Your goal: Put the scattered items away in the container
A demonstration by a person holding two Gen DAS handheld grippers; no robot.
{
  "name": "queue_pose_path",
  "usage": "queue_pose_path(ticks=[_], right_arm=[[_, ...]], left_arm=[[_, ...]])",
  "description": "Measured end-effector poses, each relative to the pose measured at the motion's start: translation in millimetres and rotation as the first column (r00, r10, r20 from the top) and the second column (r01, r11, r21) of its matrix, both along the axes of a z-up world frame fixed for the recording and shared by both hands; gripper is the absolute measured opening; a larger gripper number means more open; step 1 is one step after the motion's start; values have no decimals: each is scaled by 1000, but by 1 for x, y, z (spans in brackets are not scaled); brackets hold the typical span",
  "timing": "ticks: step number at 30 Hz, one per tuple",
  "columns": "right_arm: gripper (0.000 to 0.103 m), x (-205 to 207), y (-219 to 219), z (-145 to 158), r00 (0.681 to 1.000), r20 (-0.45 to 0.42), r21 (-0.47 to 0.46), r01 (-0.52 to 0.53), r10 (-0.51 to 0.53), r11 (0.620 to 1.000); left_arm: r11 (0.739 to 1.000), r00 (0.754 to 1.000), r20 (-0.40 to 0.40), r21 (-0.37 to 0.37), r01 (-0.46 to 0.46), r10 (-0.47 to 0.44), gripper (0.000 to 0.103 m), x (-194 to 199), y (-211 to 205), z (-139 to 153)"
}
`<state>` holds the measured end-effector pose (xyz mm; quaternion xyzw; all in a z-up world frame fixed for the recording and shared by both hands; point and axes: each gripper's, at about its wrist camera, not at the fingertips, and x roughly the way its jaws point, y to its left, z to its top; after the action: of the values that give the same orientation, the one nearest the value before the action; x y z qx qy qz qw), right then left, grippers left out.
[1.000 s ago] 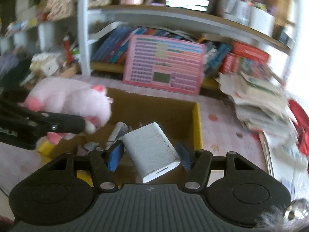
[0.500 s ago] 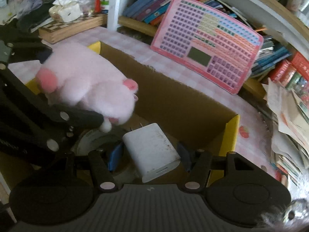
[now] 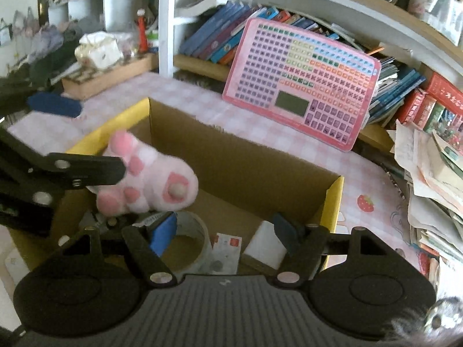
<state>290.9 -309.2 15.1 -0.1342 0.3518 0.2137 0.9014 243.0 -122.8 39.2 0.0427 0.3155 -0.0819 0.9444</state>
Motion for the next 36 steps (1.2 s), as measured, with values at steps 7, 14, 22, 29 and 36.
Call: queue_pose_path(ticks=[7, 14, 22, 29, 36], right_arm=[[76, -31, -1, 18, 997, 57, 98, 52, -58, 994], [79, -80, 8, 28, 988, 101, 150, 102, -118, 983], [81, -146, 27, 29, 979, 118, 185, 144, -168, 972], [85, -204, 40, 25, 966, 119, 178, 205, -228, 962], [92, -247, 55, 8, 955, 69, 134, 276, -287, 952]], left_arm=[[997, 996, 52, -27, -75, 77, 100, -42, 20, 18], [988, 984, 85, -44, -151, 154, 102, -90, 43, 25], [972, 977, 66, -134, -191, 201, 102, -138, 69, 21], [980, 979, 71, -61, -189, 193, 102, -187, 76, 11], [987, 987, 35, 29, -157, 156, 102, -223, 76, -8]])
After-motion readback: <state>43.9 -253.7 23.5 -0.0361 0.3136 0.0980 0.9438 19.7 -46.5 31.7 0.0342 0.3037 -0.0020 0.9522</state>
